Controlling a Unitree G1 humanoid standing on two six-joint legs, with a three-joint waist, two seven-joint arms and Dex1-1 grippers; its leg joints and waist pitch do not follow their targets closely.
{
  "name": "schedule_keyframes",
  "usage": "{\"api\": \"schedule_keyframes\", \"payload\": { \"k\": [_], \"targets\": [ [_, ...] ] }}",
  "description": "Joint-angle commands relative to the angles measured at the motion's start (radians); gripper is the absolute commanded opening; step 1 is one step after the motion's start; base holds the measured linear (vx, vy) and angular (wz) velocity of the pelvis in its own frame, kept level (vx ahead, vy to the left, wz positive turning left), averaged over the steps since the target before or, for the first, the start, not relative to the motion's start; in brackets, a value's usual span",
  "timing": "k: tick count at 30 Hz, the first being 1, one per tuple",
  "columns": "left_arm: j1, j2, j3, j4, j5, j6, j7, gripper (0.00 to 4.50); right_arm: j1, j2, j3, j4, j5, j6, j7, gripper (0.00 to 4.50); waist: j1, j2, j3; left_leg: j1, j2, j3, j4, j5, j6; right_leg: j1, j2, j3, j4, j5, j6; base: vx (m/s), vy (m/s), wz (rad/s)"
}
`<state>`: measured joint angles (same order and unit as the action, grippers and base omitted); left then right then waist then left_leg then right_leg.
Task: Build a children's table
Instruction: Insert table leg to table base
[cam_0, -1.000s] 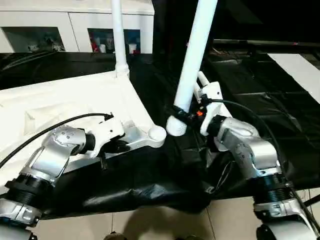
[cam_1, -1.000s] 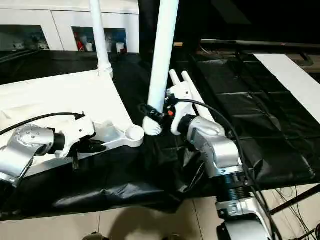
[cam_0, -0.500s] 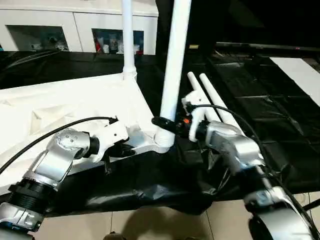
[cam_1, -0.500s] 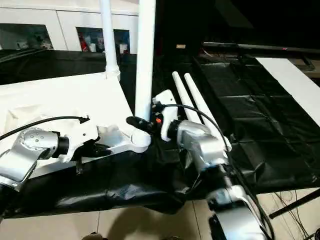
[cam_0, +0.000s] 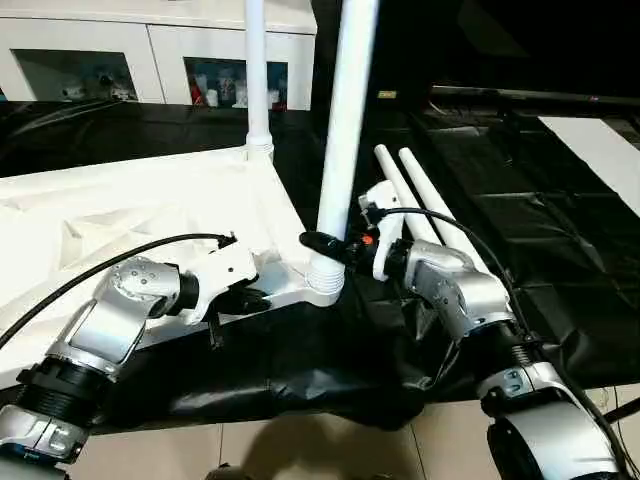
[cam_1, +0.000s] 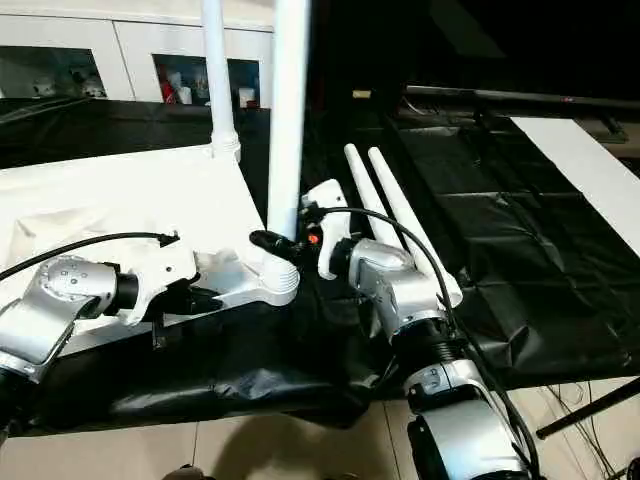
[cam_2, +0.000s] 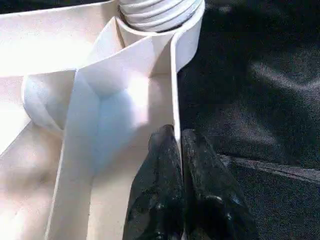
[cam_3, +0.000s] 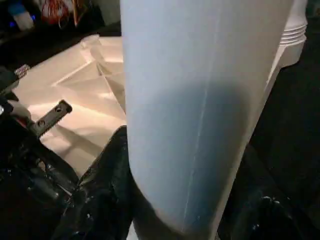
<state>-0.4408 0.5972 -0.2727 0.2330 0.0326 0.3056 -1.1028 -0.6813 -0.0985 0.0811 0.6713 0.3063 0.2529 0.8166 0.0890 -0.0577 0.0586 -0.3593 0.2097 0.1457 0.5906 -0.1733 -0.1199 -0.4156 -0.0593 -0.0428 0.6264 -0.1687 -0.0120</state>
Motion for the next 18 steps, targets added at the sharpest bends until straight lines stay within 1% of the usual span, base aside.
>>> {"api": "schedule_keyframes", "payload": {
  "k": [1,2,3,4,5,6,7,8,9,10,12,13,15,16,17,18],
  "targets": [
    [-0.016,-0.010,-0.005,-0.006,-0.007,-0.014,0.004,0.00,0.015,-0.008,-0.010,0.043,-0.008,-0.006,0.002,1.84,-0.008,0.020,-0.069,0.005,0.009,0.017,-0.072,-0.221,-0.010,0.052,-0.059,0.037,-0.069,-0.234,-0.187,0.000,0.000,0.00],
    [-0.020,-0.017,-0.003,0.002,-0.006,-0.019,0.012,0.00,0.028,-0.002,-0.025,0.058,0.001,-0.029,0.003,1.84,-0.008,0.021,-0.069,0.006,0.009,0.017,-0.072,-0.227,-0.012,0.052,-0.059,0.037,-0.071,-0.235,-0.189,0.000,0.000,0.00],
    [-0.020,-0.017,-0.003,0.002,-0.006,-0.019,0.012,0.00,0.029,-0.002,-0.025,0.058,0.001,-0.029,0.003,1.84,-0.007,0.022,-0.069,0.007,0.009,0.017,-0.072,-0.231,-0.012,0.052,-0.059,0.037,-0.070,-0.236,-0.190,0.000,0.000,0.00],
    [-0.026,-0.023,-0.001,0.011,-0.005,-0.028,0.020,0.00,0.040,0.003,-0.037,0.065,0.011,-0.048,0.007,1.84,-0.007,0.026,-0.070,0.007,0.009,0.017,-0.072,-0.236,-0.013,0.052,-0.058,0.037,-0.071,-0.233,-0.191,0.000,0.000,0.00],
    [-0.030,-0.028,0.002,0.019,-0.005,-0.033,0.026,0.00,0.050,0.005,-0.041,0.068,0.013,-0.061,0.007,1.84,-0.006,0.027,-0.070,0.010,0.009,0.017,-0.072,-0.245,-0.013,0.050,-0.058,0.037,-0.071,-0.236,-0.193,0.000,0.000,0.00],
    [-0.031,-0.029,0.002,0.020,-0.005,-0.033,0.027,0.00,0.052,0.006,-0.041,0.069,0.012,-0.066,0.007,1.84,-0.006,0.025,-0.069,0.010,0.009,0.017,-0.073,-0.251,-0.013,0.050,-0.057,0.037,-0.073,-0.242,-0.193,0.000,0.000,0.00],
    [-0.033,-0.031,0.003,0.023,-0.006,-0.034,0.028,0.00,0.057,0.007,-0.042,0.071,0.011,-0.076,0.006,1.84,-0.007,0.028,-0.069,0.010,0.010,0.016,-0.073,-0.257,-0.014,0.050,-0.057,0.036,-0.072,-0.247,-0.196,0.000,0.000,0.00],
    [-0.037,-0.034,0.003,0.028,-0.006,-0.035,0.030,0.00,0.070,0.009,-0.042,0.071,0.009,-0.092,0.006,1.84,-0.007,0.028,-0.067,0.012,0.010,0.016,-0.074,-0.280,-0.016,0.049,-0.058,0.036,-0.076,-0.270,-0.192,0.000,0.000,0.00],
    [-0.038,-0.035,0.003,0.030,-0.006,-0.035,0.030,0.00,0.076,0.010,-0.042,0.071,0.007,-0.101,0.005,1.84,-0.007,0.032,-0.067,0.013,0.010,0.015,-0.074,-0.287,-0.018,0.047,-0.058,0.036,-0.076,-0.277,-0.191,0.000,0.000,0.00],
    [-0.040,-0.035,0.003,0.033,-0.006,-0.037,0.030,0.00,0.086,0.011,-0.041,0.071,-0.001,-0.120,0.005,1.84,-0.008,0.032,-0.066,0.012,0.010,0.014,-0.075,-0.300,-0.018,0.048,-0.058,0.036,-0.078,-0.291,-0.189,0.000,0.000,0.00],
    [-0.042,-0.038,0.001,0.036,-0.005,-0.037,0.030,0.00,0.116,0.008,-0.017,0.060,-0.031,-0.164,0.013,1.84,-0.008,0.028,-0.066,0.013,0.010,0.014,-0.076,-0.310,-0.018,0.047,-0.058,0.035,-0.081,-0.310,-0.183,0.000,0.000,0.00],
    [-0.043,-0.039,-0.001,0.037,-0.005,-0.037,0.031,0.00,0.128,0.006,-0.005,0.055,-0.043,-0.181,0.018,1.84,-0.008,0.029,-0.066,0.014,0.010,0.014,-0.076,-0.313,-0.017,0.046,-0.058,0.036,-0.081,-0.315,-0.182,0.000,0.000,0.00],
    [-0.043,-0.040,-0.003,0.038,-0.003,-0.036,0.031,0.00,0.158,-0.004,0.030,0.033,-0.077,-0.211,0.027,1.84,-0.008,0.024,-0.065,0.012,0.011,0.013,-0.078,-0.311,-0.014,0.048,-0.058,0.036,-0.081,-0.326,-0.176,0.000,0.000,0.00],
    [-0.042,-0.040,-0.003,0.037,-0.002,-0.037,0.030,0.00,0.166,-0.007,0.041,0.024,-0.085,-0.213,0.034,1.84,-0.009,0.020,-0.064,0.012,0.011,0.013,-0.079,-0.313,-0.011,0.048,-0.057,0.035,-0.083,-0.338,-0.171,0.000,0.000,0.00],
    [-0.040,-0.040,-0.003,0.037,-0.002,-0.037,0.030,0.00,0.172,-0.009,0.052,0.018,-0.094,-0.216,0.041,1.84,-0.009,0.019,-0.064,0.011,0.010,0.012,-0.079,-0.312,-0.009,0.048,-0.058,0.036,-0.083,-0.345,-0.167,0.000,0.000,0.00],
    [-0.039,-0.039,-0.003,0.036,-0.001,-0.037,0.030,0.00,0.176,-0.011,0.060,0.014,-0.100,-0.220,0.048,1.84,-0.009,0.021,-0.064,0.011,0.011,0.012,-0.079,-0.313,-0.009,0.048,-0.058,0.037,-0.084,-0.349,-0.166,0.000,0.000,0.00]
  ]
}}
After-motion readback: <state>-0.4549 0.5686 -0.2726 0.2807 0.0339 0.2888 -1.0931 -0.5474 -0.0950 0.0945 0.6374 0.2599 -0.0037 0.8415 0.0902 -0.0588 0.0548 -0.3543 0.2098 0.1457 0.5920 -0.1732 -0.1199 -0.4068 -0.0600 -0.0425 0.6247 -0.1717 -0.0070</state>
